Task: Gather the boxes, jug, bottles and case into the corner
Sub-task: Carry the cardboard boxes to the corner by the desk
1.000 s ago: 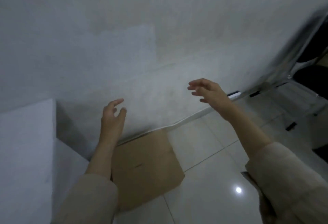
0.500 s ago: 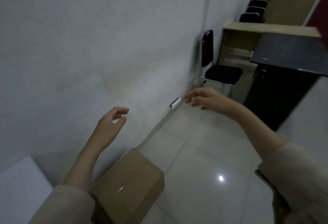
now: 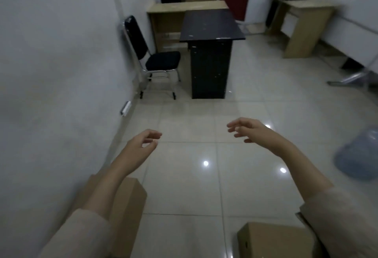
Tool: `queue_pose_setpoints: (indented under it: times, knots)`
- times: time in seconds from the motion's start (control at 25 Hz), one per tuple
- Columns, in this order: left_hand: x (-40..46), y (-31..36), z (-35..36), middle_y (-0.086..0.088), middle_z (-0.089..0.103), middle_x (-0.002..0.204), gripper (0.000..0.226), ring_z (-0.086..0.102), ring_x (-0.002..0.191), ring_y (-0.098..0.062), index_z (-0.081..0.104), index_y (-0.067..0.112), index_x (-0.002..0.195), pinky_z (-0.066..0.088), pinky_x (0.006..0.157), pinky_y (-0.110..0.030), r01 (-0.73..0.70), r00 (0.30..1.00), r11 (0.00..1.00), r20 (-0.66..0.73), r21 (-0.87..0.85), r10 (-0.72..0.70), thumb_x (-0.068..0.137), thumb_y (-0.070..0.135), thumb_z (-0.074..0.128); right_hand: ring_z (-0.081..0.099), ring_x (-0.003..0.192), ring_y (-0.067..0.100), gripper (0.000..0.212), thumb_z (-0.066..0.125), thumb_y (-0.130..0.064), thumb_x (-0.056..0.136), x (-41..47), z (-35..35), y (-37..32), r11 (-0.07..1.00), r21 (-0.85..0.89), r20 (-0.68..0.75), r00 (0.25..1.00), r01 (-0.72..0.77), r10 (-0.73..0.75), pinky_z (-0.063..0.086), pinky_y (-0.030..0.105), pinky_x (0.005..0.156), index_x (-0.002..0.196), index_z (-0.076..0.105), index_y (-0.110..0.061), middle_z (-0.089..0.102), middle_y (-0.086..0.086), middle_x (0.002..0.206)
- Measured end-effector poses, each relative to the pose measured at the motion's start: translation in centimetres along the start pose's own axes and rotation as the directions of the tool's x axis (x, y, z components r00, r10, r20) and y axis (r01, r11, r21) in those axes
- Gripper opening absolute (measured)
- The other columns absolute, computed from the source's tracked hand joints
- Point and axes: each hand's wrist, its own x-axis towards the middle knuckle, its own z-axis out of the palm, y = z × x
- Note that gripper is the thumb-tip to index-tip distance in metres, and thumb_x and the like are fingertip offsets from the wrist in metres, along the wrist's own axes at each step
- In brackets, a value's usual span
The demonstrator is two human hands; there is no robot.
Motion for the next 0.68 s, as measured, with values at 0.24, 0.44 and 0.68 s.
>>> queue_pose_setpoints:
  times: [0.24, 0.44, 0.68]
  knots:
    - [-2.2, 4.1, 15.1, 0.008, 0.061, 0.106, 0.020, 0.056, 0.099, -0.007, 0.058, 0.028, 0.099, 0.040, 0.077, -0.013, -0.049, 0.963, 0.997, 0.263, -0.054, 0.061, 0.092, 0.011, 0.050, 0.058, 0.103, 0.022, 0.026, 0.042, -0.011, 0.095, -13.9, -5.1, 13.2, 0.956, 0.133, -0.273, 0.917, -0.263, 0.290, 0.043, 0.019, 0.074, 0.114, 0.060, -0.013, 0.063, 0.006, 0.114]
    - [-8.9, 4.1, 28.0, 0.001, 0.062, 0.107, 0.018, 0.057, 0.101, -0.015, 0.060, 0.020, 0.102, 0.039, 0.078, -0.021, -0.001, 0.912, 0.999, 0.410, -0.044, 0.019, 0.091, 0.008, 0.050, 0.055, 0.089, 0.002, 0.026, 0.044, -0.007, 0.094, -26.7, -3.1, 24.8, 0.872, 0.211, -0.297, 0.821, -0.442, 0.488, 0.041, 0.006, 0.065, 0.114, 0.060, -0.009, 0.061, 0.005, 0.111]
    - [-14.9, -2.1, 41.8, -0.003, 0.059, 0.120, 0.023, 0.052, 0.116, -0.021, 0.058, 0.015, 0.114, 0.037, 0.088, -0.028, 0.021, 0.857, 0.997, 0.513, 0.073, -0.055, 0.092, 0.014, 0.050, 0.052, 0.114, 0.017, 0.027, 0.045, -0.010, 0.092, -35.5, 4.0, 40.0, 0.719, 0.315, -0.285, 0.660, -0.620, 0.695, 0.039, 0.025, 0.090, 0.114, 0.058, -0.020, 0.054, 0.004, 0.129]
